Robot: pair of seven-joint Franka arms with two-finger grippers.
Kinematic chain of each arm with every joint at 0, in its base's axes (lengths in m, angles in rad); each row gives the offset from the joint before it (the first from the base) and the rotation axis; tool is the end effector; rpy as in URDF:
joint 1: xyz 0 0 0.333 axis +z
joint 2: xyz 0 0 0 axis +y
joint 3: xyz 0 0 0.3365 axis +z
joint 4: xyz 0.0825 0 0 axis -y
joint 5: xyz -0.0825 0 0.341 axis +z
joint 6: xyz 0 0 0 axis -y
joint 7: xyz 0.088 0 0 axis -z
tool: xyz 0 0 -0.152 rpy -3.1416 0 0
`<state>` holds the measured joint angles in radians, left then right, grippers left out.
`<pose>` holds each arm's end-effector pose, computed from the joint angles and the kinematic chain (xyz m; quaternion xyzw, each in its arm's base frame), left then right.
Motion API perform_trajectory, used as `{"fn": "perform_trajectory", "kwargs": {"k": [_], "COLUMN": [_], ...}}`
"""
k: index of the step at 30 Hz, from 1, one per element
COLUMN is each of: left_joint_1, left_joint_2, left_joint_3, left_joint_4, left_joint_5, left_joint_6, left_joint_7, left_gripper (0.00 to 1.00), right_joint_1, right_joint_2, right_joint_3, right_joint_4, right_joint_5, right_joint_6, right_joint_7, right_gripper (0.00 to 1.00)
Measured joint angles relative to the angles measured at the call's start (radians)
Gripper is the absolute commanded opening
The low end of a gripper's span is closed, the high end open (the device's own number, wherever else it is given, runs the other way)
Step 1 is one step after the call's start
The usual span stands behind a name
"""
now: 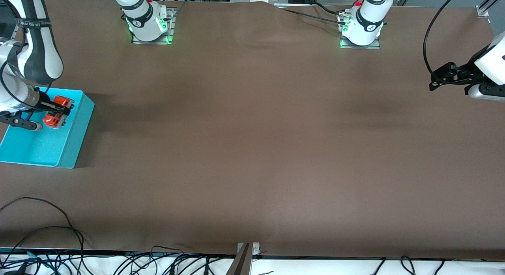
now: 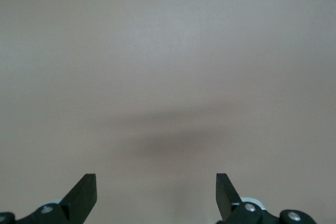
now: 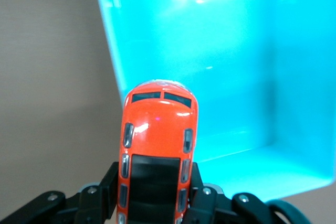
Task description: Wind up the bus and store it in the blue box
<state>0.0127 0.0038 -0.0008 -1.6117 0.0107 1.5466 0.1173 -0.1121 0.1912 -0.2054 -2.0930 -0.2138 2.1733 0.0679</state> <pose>0.5054 0.0077 0.5787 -0.9980 0.0527 0.0347 0.0031 0.4978 -0.1785 0.3301 0.9852 -0.1251 -0.0667 0.0963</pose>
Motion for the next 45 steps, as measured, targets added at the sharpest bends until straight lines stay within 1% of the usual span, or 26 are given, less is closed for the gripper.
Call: {"fn": "perform_trajectory", "kwargs": {"k": [4,7,11,15,20,29,36,45], "left_joint_1": [0.0,0.0,0.0,0.0,0.0,0.0,0.0,0.0], "left_joint_2": [0.0,0.0,0.0,0.0,0.0,0.0,0.0,0.0], "left_joint_3": [0.0,0.0,0.0,0.0,0.0,0.0,0.0,0.0], "left_joint_4": [0.0,0.0,0.0,0.0,0.0,0.0,0.0,0.0], "left_joint_5": [0.0,0.0,0.0,0.0,0.0,0.0,0.0,0.0], "left_joint_6": [0.0,0.0,0.0,0.0,0.0,0.0,0.0,0.0], "left_joint_7": [0.0,0.0,0.0,0.0,0.0,0.0,0.0,0.0], "left_gripper": [1.0,1.0,1.0,1.0,1.0,1.0,1.0,1.0], "right_joint_1": [-0.017,-0.037,-0.068,-0.092,-0.093,-0.106,-0.133,-0.168], "right_joint_2": [0.011,0.031,0.074,0.132,0.145,0.19,0.237,0.332], "right_joint_3": [-0.001,-0.002,-0.003,-0.003,-0.004,-0.021,-0.025,-0.027], "right_joint_4": [0.011,0.013,0.014,0.018,0.022,0.028,0.045,0.1], "right_joint_5": [-0.057,-0.075,-0.094,-0.134,-0.154,-0.263,-0.279,-0.279], "right_joint_6": [-0.003,0.0,0.014,0.024,0.024,0.043,0.118,0.206], "right_joint_7": [-0.008,-0.017,-0.035,-0.092,-0.116,-0.134,-0.144,-0.146], "right_gripper": [0.0,0.0,0.0,0.0,0.0,0.0,0.0,0.0]}}
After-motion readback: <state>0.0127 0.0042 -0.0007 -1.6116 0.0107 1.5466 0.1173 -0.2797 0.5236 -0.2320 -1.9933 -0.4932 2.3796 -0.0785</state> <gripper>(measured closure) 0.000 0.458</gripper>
